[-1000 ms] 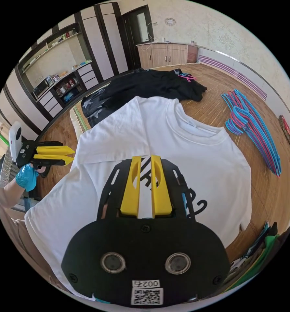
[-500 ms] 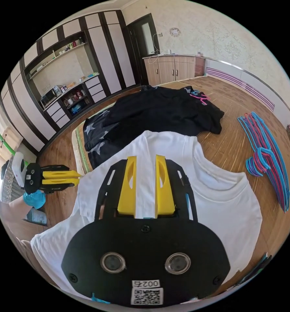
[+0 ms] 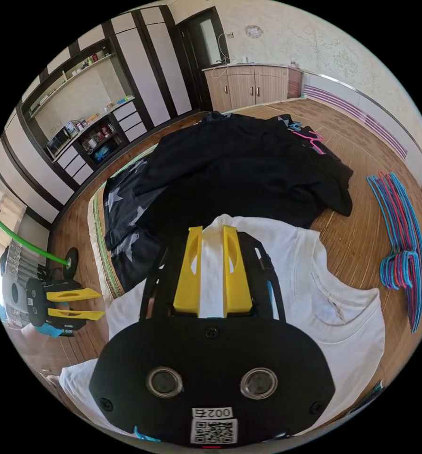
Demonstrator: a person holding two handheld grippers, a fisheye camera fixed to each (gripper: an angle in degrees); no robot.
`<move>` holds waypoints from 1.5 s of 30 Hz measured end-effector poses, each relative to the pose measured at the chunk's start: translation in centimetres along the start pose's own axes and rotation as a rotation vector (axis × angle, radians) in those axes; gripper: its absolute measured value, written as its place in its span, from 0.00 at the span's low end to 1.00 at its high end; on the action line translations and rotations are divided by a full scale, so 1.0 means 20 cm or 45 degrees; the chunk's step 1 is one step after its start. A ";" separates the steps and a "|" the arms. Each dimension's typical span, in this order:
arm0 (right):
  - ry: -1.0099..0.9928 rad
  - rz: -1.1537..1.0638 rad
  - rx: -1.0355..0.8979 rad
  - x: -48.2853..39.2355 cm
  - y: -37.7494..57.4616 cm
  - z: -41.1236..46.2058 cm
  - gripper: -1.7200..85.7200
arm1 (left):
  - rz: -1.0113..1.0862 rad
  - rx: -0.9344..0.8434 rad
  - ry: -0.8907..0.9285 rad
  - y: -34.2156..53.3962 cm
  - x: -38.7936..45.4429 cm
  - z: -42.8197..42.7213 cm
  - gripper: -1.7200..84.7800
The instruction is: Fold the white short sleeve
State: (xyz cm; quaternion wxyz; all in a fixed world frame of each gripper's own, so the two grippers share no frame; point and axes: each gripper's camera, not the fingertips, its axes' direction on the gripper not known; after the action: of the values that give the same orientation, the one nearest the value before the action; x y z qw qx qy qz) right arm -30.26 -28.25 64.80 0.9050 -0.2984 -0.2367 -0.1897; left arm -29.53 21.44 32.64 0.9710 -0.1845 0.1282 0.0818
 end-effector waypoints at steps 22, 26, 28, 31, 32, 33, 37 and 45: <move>0.109 -0.097 -0.109 -0.10 -0.11 0.19 0.07 | 0.038 -0.027 -0.071 0.02 0.00 0.06 0.01; 0.055 -0.111 -0.055 -0.08 -0.08 0.08 0.11 | 0.025 -0.054 -0.066 0.00 0.00 0.07 0.01; 0.055 -0.131 -0.023 -0.07 -0.05 0.02 0.11 | 0.025 -0.059 -0.070 0.00 0.00 0.07 0.01; 0.067 -0.146 -0.006 -0.05 0.01 -0.07 0.11 | 0.020 -0.066 -0.073 -0.01 0.01 0.08 0.01; 0.079 -0.145 -0.005 -0.05 0.05 -0.11 0.10 | 0.017 -0.070 -0.075 -0.02 0.01 0.08 0.01; 0.083 -0.146 0.000 -0.05 0.08 -0.13 0.10 | 0.014 -0.072 -0.076 -0.02 0.01 0.08 0.01; 0.079 -0.158 0.019 -0.05 0.35 -0.27 0.09 | 0.009 -0.092 -0.093 -0.04 0.02 0.08 0.01; 0.198 -0.073 -0.077 -0.05 1.09 -0.49 0.09 | -0.117 -0.154 -0.068 -0.08 -0.01 0.09 0.01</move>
State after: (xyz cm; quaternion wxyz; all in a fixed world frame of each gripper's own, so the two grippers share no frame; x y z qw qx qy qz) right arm -17.43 -17.98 47.48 0.9054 -0.3029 -0.1683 -0.2451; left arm -29.05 20.67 34.76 0.9639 -0.2461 0.0887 0.0498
